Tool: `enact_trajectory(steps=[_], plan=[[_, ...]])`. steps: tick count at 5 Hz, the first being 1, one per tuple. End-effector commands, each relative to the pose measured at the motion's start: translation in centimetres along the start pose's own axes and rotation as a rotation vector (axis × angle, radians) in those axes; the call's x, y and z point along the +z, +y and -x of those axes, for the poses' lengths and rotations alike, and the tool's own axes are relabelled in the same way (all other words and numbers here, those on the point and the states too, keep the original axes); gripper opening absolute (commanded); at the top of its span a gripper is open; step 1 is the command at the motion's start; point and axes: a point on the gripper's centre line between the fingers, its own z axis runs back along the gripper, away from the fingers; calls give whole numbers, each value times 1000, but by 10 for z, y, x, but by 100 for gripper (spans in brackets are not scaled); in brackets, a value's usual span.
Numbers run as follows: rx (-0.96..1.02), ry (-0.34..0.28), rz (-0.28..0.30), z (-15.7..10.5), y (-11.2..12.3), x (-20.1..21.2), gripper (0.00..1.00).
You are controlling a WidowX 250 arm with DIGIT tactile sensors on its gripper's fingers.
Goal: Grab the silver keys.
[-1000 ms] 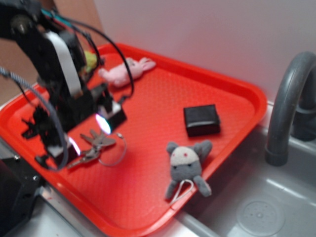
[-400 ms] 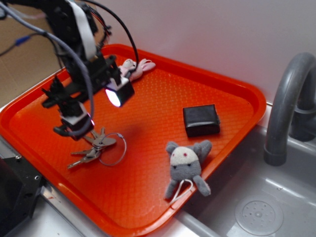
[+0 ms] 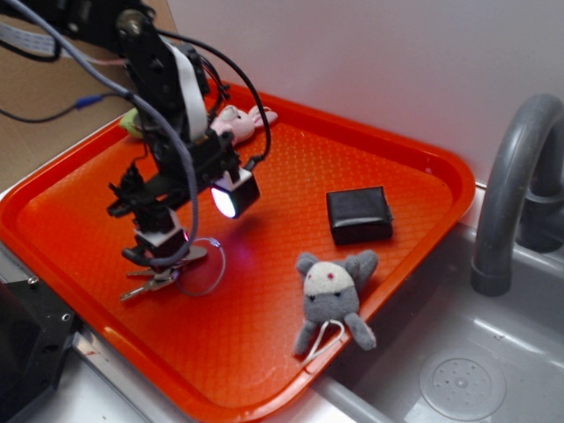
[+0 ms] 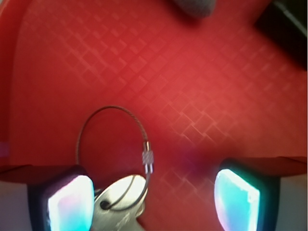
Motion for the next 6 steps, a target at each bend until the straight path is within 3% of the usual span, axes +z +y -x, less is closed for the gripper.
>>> enact_trajectory(steps=[1, 5, 6], plan=[[-29, -7, -18, -12, -7, -5, 100], [-56, 19, -6, -23, -23, -18, 100], [-41, -6, 8, -20, -21, -23, 0]])
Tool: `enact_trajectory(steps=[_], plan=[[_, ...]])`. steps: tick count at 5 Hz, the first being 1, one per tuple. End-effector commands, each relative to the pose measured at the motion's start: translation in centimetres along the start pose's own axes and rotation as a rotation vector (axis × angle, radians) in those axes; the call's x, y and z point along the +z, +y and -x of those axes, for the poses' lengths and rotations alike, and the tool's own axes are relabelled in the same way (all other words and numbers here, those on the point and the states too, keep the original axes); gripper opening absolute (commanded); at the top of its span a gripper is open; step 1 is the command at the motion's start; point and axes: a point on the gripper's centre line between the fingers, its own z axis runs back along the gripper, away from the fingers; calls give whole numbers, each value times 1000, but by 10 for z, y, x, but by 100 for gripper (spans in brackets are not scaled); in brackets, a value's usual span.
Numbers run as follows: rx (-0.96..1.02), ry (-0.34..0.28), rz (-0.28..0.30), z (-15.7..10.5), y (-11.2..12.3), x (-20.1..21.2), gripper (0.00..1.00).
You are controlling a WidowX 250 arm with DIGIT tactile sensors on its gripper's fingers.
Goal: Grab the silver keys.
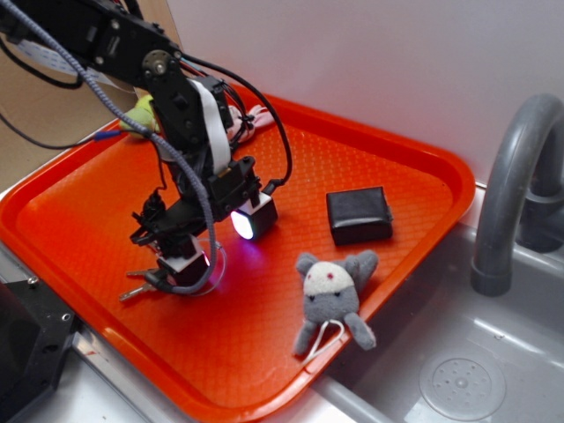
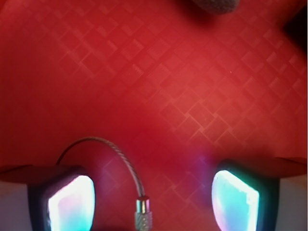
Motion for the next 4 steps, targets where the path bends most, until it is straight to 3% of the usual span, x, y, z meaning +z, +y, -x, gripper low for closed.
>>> enact_trajectory(steps=[1, 3, 4], plan=[[-11, -11, 30, -2, -16, -9, 0], [-17, -3, 23, -1, -18, -6, 0], [-16, -4, -13, 1, -18, 7, 0]])
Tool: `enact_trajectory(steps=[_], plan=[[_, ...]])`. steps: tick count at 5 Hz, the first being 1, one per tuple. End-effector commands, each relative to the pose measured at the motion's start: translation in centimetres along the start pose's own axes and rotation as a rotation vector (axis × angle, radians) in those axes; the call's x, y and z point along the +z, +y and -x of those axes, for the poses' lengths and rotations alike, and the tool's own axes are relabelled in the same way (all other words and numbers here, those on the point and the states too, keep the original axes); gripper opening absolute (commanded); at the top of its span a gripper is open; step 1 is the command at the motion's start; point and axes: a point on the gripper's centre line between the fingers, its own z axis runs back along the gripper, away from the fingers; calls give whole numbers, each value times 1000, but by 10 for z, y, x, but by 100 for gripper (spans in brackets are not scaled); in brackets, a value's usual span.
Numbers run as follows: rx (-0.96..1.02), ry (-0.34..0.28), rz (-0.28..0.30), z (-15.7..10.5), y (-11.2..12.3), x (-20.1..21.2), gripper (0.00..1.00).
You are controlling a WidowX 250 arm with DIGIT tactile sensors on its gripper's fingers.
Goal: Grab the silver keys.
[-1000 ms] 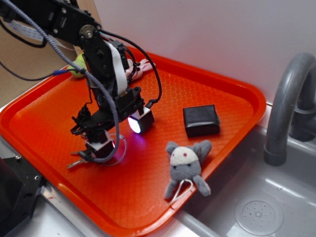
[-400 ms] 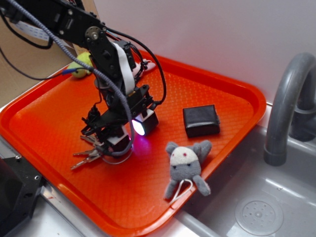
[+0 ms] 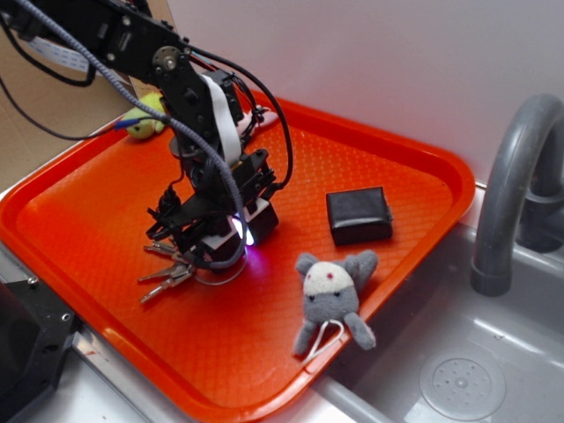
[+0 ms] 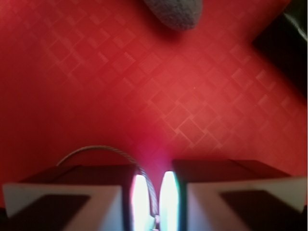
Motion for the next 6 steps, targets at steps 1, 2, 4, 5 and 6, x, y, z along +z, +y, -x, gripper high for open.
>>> enact_trajectory(steps=[1, 2, 4, 5, 6], plan=[[1, -2, -52, 1, -24, 30, 0], [18, -6, -111, 6, -27, 58, 0], [127, 5, -235, 22, -35, 127, 0], [241, -47, -196, 32, -30, 125, 100], [304, 22, -141, 38, -22, 101, 100]])
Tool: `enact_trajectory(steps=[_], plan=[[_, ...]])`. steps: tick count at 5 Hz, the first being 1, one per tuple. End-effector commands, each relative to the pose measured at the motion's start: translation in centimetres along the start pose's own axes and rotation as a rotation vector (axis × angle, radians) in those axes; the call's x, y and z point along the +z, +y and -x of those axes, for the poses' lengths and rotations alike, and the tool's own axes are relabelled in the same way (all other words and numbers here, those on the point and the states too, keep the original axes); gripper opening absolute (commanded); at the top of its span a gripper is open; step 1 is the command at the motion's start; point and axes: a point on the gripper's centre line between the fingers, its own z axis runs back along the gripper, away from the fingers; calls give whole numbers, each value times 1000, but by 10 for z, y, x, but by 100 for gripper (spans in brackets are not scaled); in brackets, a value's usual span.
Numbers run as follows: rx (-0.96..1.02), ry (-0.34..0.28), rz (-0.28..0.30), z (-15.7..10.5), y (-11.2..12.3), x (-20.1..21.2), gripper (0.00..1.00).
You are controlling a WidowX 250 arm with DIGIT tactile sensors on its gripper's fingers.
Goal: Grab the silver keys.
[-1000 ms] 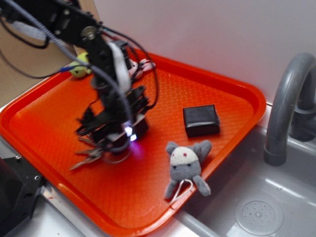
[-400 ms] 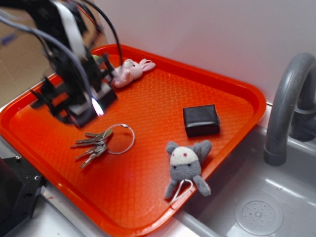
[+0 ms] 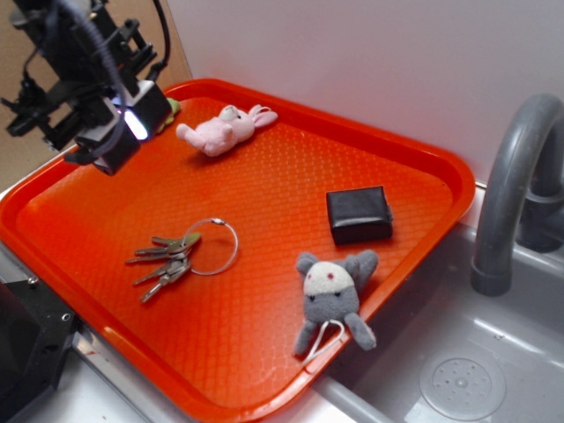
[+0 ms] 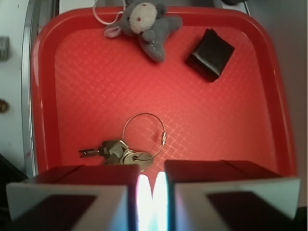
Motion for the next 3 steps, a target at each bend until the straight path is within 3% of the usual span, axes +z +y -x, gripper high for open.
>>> enact_trajectory(steps=[1, 3], plan=[[133, 73, 82, -5, 2, -44, 100], [299, 66, 242, -19, 3, -60, 100]])
